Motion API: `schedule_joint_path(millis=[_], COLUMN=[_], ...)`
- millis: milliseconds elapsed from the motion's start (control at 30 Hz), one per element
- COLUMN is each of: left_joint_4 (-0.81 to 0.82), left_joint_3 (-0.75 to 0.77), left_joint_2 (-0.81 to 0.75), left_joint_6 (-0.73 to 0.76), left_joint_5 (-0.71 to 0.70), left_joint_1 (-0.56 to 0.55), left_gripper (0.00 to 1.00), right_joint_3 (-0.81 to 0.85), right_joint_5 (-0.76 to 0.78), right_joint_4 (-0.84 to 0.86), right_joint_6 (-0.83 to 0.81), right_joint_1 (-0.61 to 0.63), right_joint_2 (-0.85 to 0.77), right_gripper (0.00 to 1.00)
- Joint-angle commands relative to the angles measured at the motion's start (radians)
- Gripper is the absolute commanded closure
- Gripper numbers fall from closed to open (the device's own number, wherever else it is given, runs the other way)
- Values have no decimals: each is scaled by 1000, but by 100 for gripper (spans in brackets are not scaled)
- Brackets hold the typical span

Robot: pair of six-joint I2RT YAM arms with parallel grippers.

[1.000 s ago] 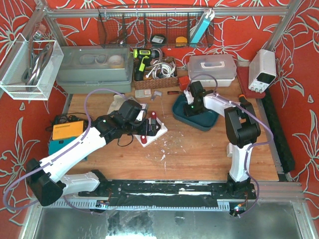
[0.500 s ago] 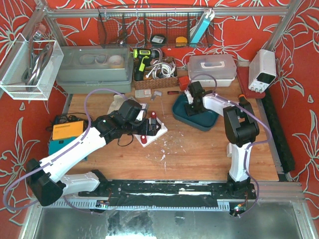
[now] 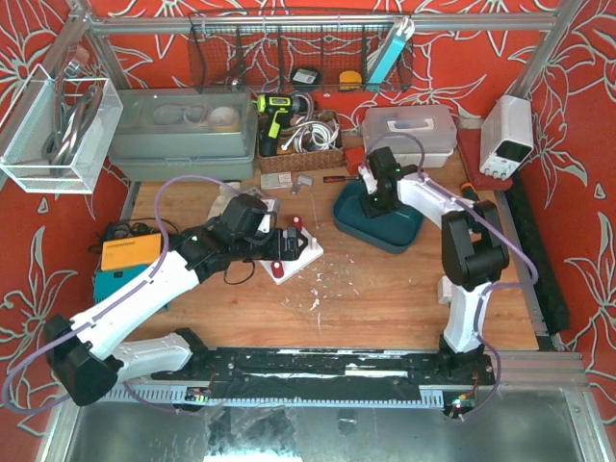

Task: Install the large spring

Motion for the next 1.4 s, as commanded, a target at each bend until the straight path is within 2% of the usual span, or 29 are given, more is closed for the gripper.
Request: schedule_joint_path(millis=[0,167,300,467,567,700,867,1133,1367], left_joint_4=[64,168,298,258,266,361,365,352,369], left_joint_3=[-46,-100,-138,-31,15,35,99,176,200], left_joint_2=[-8,-53,-77,-24,11,45,108,235,295], left_joint_6=[-29,-39,-91,-116,-171,-222,-210,-208,-214], left_joint_5=[38,78,192,249,314,458,526,578,624], left_joint_1=[26,53,53,53,53,53,42,-13,-25], left_gripper=[0,0,7,23,27,29,31,27,40], right_joint_3=[53,-16,-98,-252,-361,-471,-531,-538,-528], right_joint_5=[-1,38,60,34,-11,-56,-116,-164,-161], right_joint_4=[-123,-118,-81,10,81,126,171,218,231], right_joint_6=[-10,-37,-56,-68,-98,-143,-114,-110,-105], right_joint_1=[19,99,194,260,288,311,321,352,369], right_joint_2=[-167,-385,-561,-762,-877,-1008,-1062,-1041,-1030], right_gripper=[100,100,100,100,100,100,100,100,100])
